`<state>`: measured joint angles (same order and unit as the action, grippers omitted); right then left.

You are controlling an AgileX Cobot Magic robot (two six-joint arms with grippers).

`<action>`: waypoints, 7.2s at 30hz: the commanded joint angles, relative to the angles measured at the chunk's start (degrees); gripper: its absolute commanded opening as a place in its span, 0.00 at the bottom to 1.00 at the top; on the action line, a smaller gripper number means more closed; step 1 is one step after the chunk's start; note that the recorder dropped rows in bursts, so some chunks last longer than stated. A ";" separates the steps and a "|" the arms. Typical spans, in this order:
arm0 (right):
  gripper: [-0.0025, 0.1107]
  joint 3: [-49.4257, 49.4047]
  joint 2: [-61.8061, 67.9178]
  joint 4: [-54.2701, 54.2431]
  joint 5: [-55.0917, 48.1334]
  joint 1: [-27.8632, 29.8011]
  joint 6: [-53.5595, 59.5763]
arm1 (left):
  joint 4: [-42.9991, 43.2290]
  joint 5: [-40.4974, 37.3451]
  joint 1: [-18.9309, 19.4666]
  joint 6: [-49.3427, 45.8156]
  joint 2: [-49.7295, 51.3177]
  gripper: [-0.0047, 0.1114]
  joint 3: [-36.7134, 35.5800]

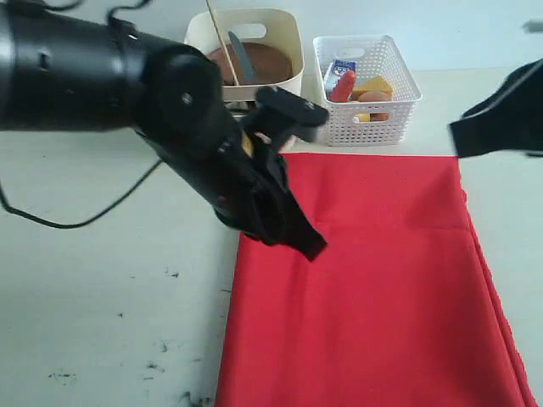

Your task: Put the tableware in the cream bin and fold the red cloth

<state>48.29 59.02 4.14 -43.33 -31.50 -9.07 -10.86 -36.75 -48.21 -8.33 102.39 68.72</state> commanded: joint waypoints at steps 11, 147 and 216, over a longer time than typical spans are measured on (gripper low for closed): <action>0.02 0.06 37.67 -22.85 15.43 0.19 19.98 | 3.44 -0.65 20.47 0.59 -27.52 0.05 -18.77; 0.02 28.74 68.80 30.63 29.59 45.50 -40.43 | 7.75 4.76 27.09 1.73 -42.32 0.05 -34.16; 0.02 44.65 55.28 20.11 14.22 47.97 -20.68 | 11.76 2.50 27.09 2.97 -42.39 0.05 -34.16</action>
<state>94.61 118.83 29.26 -28.17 16.41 -34.14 0.57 -35.41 -21.27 -6.11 60.29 34.68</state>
